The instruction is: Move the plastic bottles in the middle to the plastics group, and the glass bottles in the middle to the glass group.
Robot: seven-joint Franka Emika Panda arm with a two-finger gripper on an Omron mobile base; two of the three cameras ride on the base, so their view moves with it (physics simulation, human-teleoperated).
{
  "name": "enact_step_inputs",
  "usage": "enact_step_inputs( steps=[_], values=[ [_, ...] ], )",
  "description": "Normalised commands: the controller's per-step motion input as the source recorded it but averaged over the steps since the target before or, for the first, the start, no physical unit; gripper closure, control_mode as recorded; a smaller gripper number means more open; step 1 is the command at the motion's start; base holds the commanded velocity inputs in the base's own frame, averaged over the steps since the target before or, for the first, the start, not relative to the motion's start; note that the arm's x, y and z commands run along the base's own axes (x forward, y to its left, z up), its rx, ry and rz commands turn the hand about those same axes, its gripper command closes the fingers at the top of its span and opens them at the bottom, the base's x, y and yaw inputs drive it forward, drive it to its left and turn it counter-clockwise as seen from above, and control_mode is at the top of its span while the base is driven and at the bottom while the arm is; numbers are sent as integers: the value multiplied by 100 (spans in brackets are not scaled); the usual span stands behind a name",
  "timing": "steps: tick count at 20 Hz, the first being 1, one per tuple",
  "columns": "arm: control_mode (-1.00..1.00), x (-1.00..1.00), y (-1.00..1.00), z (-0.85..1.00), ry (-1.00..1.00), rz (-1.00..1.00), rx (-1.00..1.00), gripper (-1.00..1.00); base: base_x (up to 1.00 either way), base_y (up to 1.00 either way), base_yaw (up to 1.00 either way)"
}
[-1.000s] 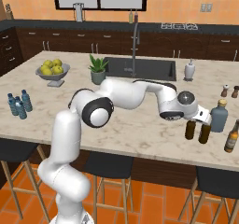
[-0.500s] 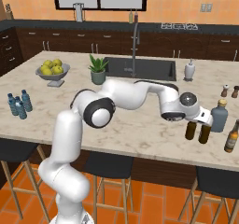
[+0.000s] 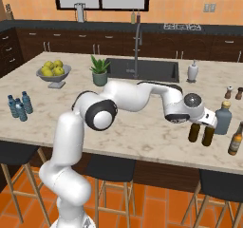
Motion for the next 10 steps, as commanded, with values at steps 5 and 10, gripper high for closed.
enact_step_inputs(
  steps=[5,10],
  values=[
    [-100,0,7,0,2,0,-1,100,0,0,0],
    [-100,0,6,-1,1,-1,-1,100,0,0,0]
  ],
)
